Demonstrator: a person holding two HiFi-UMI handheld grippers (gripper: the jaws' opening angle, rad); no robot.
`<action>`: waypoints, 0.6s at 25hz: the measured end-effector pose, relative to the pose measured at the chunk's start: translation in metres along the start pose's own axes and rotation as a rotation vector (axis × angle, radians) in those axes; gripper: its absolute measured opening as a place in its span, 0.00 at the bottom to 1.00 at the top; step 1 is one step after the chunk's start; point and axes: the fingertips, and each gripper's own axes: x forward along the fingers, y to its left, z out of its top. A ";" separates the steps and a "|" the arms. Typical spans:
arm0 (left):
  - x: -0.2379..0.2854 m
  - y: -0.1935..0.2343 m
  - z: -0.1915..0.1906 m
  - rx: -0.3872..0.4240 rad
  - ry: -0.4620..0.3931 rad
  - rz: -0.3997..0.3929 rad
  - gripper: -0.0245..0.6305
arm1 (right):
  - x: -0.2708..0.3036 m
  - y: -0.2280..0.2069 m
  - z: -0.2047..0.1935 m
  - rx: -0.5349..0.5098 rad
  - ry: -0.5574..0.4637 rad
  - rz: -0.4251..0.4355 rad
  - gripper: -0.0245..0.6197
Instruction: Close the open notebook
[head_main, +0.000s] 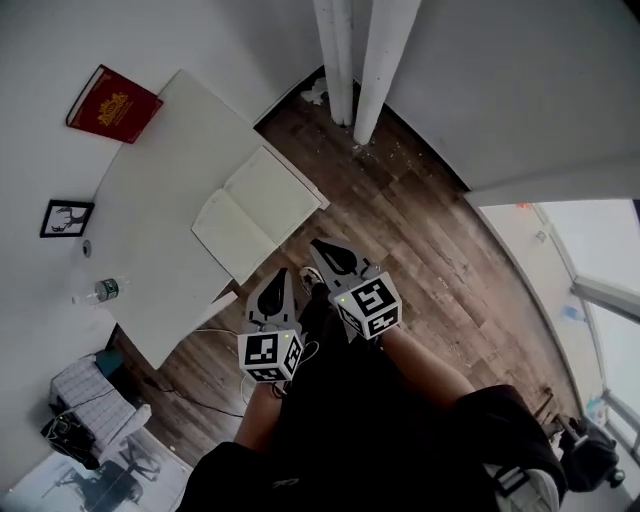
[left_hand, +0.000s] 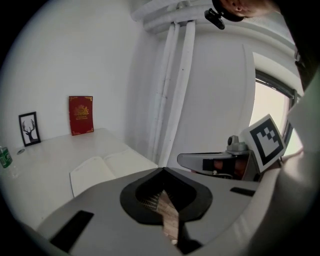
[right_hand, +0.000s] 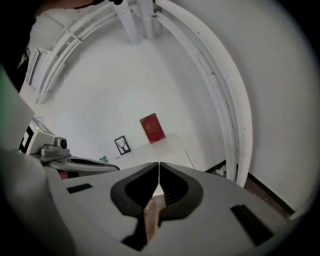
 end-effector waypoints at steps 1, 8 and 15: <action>0.006 0.002 -0.001 0.004 0.015 -0.023 0.04 | 0.004 -0.006 -0.003 0.016 0.000 -0.024 0.07; 0.047 0.005 -0.014 0.102 0.115 -0.145 0.04 | 0.024 -0.051 -0.030 0.138 -0.031 -0.122 0.07; 0.074 0.008 -0.026 0.144 0.169 -0.186 0.04 | 0.045 -0.080 -0.048 0.226 -0.069 -0.128 0.08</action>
